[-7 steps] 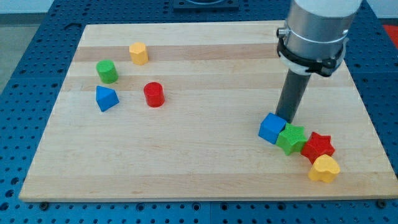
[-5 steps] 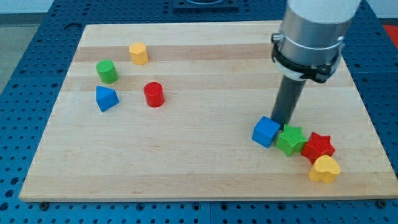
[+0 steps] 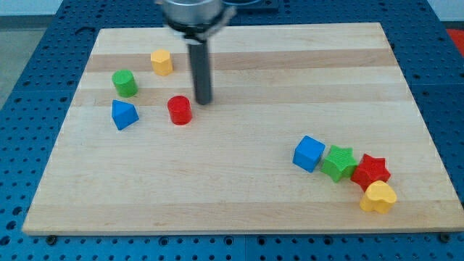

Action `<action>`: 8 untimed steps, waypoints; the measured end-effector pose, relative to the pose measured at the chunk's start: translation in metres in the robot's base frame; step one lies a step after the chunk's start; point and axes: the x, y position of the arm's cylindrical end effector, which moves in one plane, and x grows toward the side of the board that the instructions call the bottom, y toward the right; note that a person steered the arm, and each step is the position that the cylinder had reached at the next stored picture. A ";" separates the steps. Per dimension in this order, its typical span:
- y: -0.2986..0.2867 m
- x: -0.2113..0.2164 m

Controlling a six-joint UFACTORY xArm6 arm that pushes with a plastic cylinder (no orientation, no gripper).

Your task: Move red circle to the center

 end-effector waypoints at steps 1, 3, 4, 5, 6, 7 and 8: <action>-0.075 0.000; -0.010 0.036; 0.004 0.036; 0.017 0.036; 0.043 0.036; 0.052 0.036; 0.052 0.036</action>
